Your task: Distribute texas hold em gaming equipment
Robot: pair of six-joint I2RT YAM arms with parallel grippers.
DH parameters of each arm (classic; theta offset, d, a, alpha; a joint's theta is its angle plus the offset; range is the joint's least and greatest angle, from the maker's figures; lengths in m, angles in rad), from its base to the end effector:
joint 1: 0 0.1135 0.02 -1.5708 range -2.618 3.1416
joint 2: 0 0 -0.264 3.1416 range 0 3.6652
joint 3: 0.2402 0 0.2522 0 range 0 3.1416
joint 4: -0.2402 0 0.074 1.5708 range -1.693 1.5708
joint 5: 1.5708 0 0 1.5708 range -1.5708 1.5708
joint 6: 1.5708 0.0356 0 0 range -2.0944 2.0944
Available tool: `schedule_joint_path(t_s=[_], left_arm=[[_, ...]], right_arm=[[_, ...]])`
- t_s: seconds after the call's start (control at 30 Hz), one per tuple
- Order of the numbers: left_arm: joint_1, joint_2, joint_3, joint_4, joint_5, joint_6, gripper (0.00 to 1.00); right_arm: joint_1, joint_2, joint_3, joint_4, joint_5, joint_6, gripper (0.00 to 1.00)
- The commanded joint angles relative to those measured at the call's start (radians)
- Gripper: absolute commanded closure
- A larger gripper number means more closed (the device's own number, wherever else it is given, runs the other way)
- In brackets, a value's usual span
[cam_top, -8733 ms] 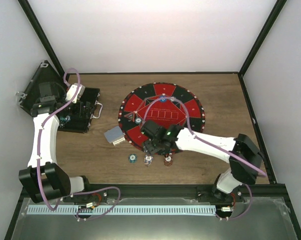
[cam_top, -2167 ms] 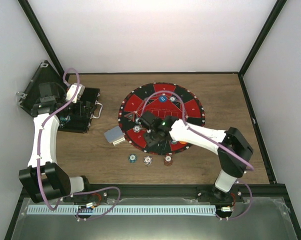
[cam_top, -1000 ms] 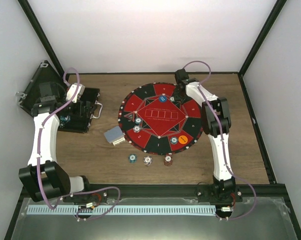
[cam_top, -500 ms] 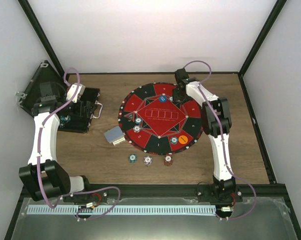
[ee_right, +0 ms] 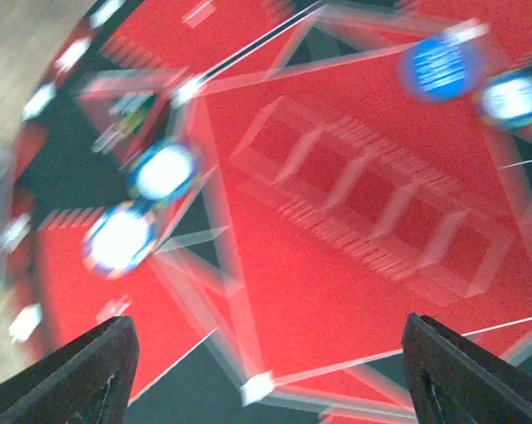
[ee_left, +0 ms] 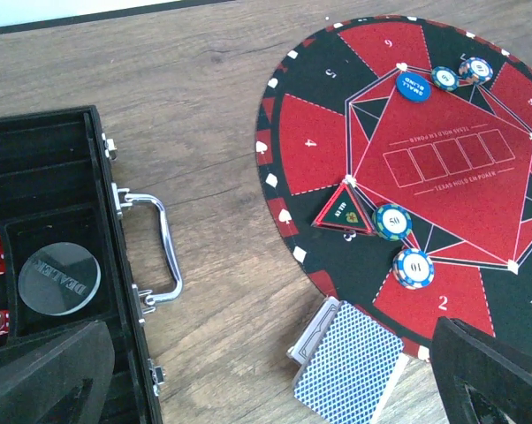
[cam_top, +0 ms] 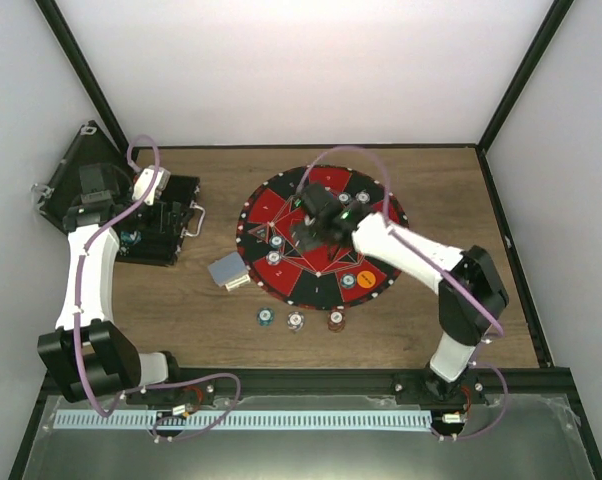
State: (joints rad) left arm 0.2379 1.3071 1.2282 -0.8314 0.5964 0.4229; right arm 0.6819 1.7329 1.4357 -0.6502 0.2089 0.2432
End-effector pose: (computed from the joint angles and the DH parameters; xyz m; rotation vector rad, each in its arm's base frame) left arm 0.2609 0.0427 0.3272 0.4548 2.2730 -0.4139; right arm 0.2981 0.2325 0.2713 -0.4600 2.4501 0.1245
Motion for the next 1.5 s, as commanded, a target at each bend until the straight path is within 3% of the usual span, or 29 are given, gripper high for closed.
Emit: schedule_joint_path(t_s=[0.0,0.17,0.5,1.13,1.47], left_arm=[[0.007,0.003,-0.002,0.017,0.023,0.001,0.0],[0.007,0.004,-0.004,0.02,0.024,-0.001,0.0],[0.007,0.0,-0.003,0.02,0.017,0.0,0.0],[0.006,-0.008,-0.004,0.016,0.03,-0.003,0.0],[0.007,-0.013,-0.009,0.018,0.029,-0.005,0.0]], right_arm=[[0.18,-0.042,-0.136,-0.028,-0.067,0.05,0.14],[0.319,-0.068,-0.235,0.004,-0.183,0.067,0.09],[0.425,-0.019,-0.319,0.025,-0.258,0.076,0.08],[0.497,0.103,-0.322,0.016,-0.203,0.088,0.36],[0.496,0.117,-0.288,0.001,-0.137,0.069,0.36]])
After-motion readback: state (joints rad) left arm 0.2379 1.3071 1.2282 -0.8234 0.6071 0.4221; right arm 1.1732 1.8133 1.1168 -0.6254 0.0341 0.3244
